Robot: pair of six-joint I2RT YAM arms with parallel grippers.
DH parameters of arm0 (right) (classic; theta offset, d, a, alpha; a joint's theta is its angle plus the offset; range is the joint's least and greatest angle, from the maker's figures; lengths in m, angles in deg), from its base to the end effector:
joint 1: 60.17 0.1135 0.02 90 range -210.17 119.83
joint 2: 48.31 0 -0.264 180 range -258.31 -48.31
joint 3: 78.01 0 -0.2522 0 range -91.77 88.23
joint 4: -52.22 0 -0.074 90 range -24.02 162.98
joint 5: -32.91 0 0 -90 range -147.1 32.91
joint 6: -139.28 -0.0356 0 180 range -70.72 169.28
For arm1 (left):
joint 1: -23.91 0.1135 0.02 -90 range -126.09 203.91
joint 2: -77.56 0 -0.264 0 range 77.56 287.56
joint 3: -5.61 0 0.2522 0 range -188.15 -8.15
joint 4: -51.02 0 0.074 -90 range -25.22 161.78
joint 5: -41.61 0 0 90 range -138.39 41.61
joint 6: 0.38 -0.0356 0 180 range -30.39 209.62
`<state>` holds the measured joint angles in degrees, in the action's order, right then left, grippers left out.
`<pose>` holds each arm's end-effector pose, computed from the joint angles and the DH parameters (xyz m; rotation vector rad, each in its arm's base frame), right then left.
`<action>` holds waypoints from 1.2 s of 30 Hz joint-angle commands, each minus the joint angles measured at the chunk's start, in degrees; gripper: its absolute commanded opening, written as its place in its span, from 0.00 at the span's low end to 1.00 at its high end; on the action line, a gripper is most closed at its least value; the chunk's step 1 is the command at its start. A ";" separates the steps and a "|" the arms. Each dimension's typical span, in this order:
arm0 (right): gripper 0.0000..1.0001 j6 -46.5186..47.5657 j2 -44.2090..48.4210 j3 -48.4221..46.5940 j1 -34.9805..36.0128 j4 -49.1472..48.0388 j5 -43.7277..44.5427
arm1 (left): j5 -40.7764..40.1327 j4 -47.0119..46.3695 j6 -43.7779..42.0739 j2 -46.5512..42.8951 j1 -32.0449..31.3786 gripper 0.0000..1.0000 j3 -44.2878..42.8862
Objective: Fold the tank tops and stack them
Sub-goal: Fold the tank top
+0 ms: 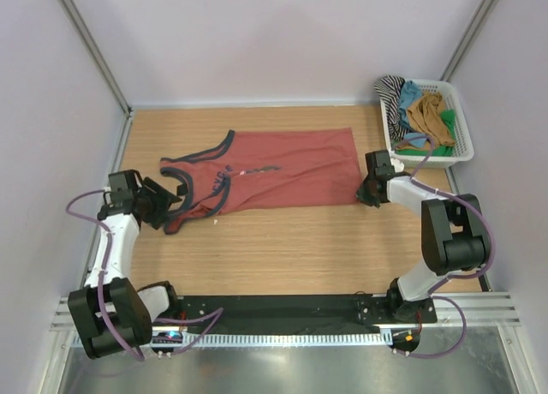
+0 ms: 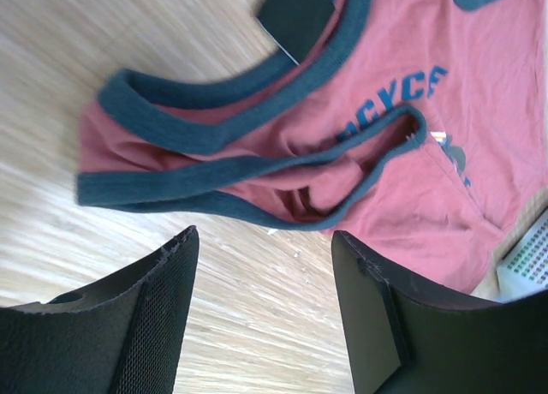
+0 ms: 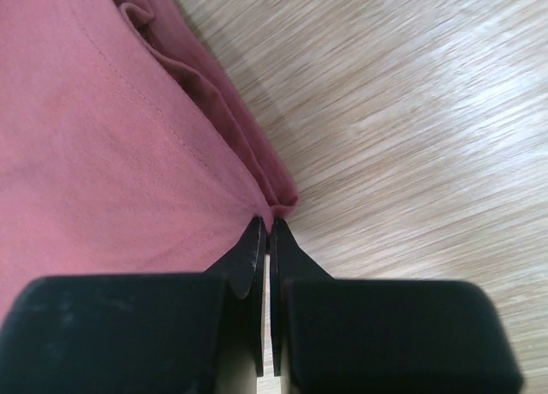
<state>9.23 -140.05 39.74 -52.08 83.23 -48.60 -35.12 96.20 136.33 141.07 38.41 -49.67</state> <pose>0.2991 0.0372 0.1582 0.7678 2.4960 0.1034 0.2118 0.0463 0.2264 -1.2103 2.2382 -0.5174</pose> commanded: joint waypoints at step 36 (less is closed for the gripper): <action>0.01 -0.90 2.80 4.81 -5.20 -4.86 4.78 | -5.81 1.46 12.08 -2.87 3.87 0.46 12.25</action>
<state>8.57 -138.17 43.30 -56.93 78.36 -45.24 -40.84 102.71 146.89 137.09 42.72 -37.67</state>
